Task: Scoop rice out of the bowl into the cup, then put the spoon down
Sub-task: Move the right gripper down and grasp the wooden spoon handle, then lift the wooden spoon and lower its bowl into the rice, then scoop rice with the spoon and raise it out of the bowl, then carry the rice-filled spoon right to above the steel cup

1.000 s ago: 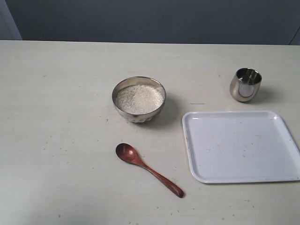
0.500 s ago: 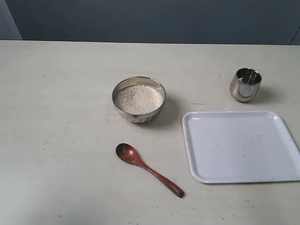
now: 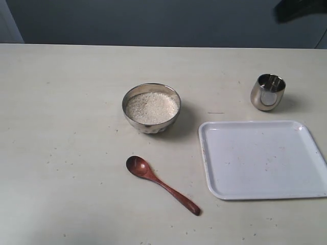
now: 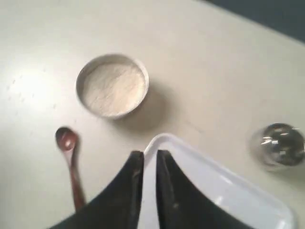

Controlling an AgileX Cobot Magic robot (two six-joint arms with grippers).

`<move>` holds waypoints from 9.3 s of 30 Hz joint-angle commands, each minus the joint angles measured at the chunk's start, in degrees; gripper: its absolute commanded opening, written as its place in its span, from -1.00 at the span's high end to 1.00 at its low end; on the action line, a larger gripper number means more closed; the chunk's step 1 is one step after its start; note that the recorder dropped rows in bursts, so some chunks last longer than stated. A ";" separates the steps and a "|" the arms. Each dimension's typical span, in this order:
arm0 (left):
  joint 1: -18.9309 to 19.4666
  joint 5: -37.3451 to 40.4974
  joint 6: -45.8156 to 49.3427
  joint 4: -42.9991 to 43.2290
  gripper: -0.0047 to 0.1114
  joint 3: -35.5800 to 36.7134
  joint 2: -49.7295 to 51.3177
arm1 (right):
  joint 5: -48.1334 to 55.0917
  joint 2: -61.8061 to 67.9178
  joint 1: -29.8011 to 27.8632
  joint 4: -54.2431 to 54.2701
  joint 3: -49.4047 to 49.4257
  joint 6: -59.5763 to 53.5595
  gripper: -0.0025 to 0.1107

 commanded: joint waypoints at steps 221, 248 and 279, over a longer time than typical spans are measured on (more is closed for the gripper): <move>-0.23 -0.08 -0.37 0.07 0.91 -0.23 -0.25 | 5.22 48.90 25.81 -36.15 -20.93 -2.61 0.97; -0.23 -0.08 -0.37 0.07 0.91 -0.23 -0.25 | 5.22 46.58 17.93 -26.61 -20.85 -0.08 0.97; -0.23 -0.08 -0.37 0.07 0.91 -0.23 -0.25 | 5.22 35.81 0.00 -24.84 -6.42 1.24 0.97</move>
